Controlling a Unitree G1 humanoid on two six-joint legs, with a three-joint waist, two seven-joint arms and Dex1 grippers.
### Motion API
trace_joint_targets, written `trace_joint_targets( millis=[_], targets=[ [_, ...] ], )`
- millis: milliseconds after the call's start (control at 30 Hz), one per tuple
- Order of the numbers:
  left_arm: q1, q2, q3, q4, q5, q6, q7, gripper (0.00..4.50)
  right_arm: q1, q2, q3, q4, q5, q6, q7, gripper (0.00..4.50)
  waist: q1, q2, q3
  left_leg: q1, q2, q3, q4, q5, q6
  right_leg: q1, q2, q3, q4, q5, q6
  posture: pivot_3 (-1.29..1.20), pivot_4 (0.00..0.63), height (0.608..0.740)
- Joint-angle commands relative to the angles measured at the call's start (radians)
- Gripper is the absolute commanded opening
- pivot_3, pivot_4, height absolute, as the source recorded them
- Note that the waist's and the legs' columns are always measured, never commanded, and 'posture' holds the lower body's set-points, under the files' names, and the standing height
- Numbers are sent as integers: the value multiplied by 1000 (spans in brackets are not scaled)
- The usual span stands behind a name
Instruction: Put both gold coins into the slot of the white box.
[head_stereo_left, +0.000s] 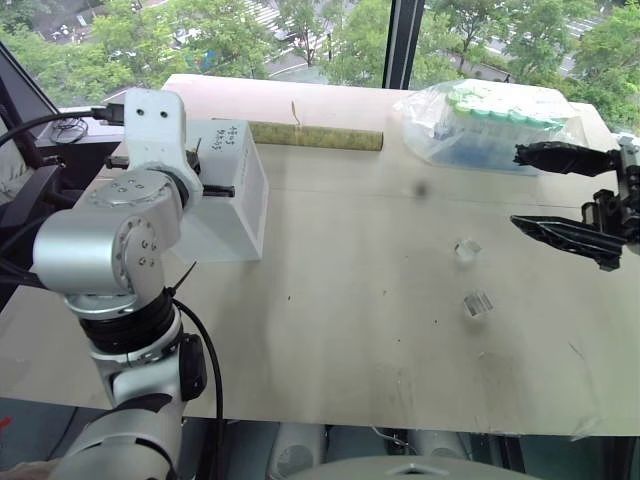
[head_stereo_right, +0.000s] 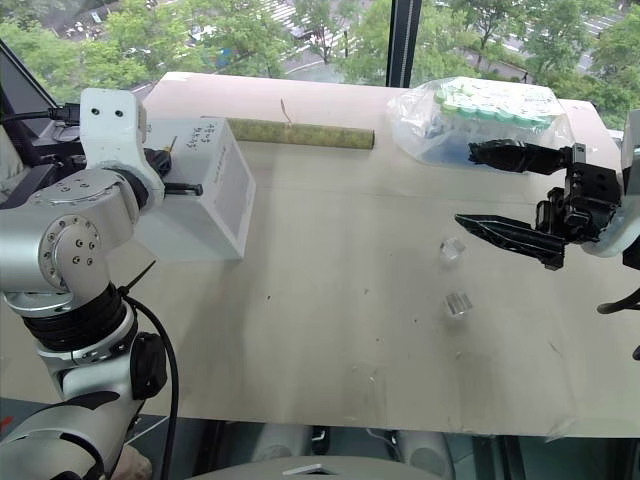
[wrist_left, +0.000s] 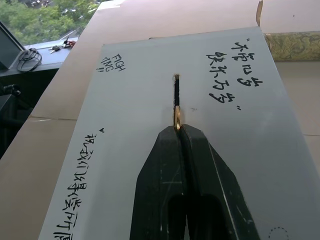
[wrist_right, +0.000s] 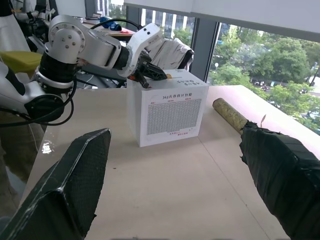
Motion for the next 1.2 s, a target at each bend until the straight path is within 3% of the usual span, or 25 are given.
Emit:
trace_joint_targets(
  millis=[33, 467, 567, 700, 767, 900, 1033, 1200],
  targets=[
    [-7, 9, -8, -29, 4, 2, -15, 0, -25, 2, -23, -8, 23, -13, -1, 4447, 0, 0, 0, 0, 0, 0, 0, 0, 0, 0, 0, 0, 0, 0, 0, 0, 150, 740],
    [3, 18, -9, -37, 12, 2, -31, 0, -40, 1, -33, -7, 52, -6, -9, 4447, 0, 0, 0, 0, 0, 0, 0, 0, 0, 0, 0, 0, 0, 0, 0, 0, 150, 740],
    [-7, 24, -8, -41, 12, 2, -39, 861, -41, 1, -33, -8, 55, -8, -12, 4500, 0, 0, 0, 0, 0, 0, 0, 0, 0, 0, 0, 0, 0, 0, 0, 0, 150, 740],
    [-35, 21, -1, -48, 6, 2, -52, 2546, -45, 2, -36, -7, 66, -4, -20, 4500, -1, 0, 0, 0, 0, 0, 0, 0, 0, 0, 0, 0, 0, 0, 0, 0, 150, 740],
    [-50, 17, 12, -61, -6, 2, -74, 2546, -41, -1, -40, -9, 67, -2, -23, 4500, -1, 0, 0, 0, 0, 0, 0, 0, 0, 0, 0, 0, 0, 0, 0, 0, 150, 740],
    [-93, -29, 83, -145, -112, -46, -214, 2546, -6, -17, -71, -21, 60, 10, -46, 4500, 0, 0, 0, 0, 0, 0, 0, 0, 0, 0, 0, 0, 0, 0, 0, 0, 150, 740],
    [-21, -107, 184, -239, -354, -129, -464, 2546, 94, -22, -127, -84, 18, 40, -163, 4500, -1, 0, 0, -1, 1, 0, 0, 0, 0, 0, 0, 0, 0, 0, 0, 0, 150, 740],
    [183, -72, 162, -300, -561, -231, -672, 2546, 312, 15, -216, -254, -5, 86, -309, 4500, -3, 1, -1, 1, 1, 0, 0, 0, 0, 0, 1, 0, 1, 0, 0, 0, 150, 740]
  ],
)
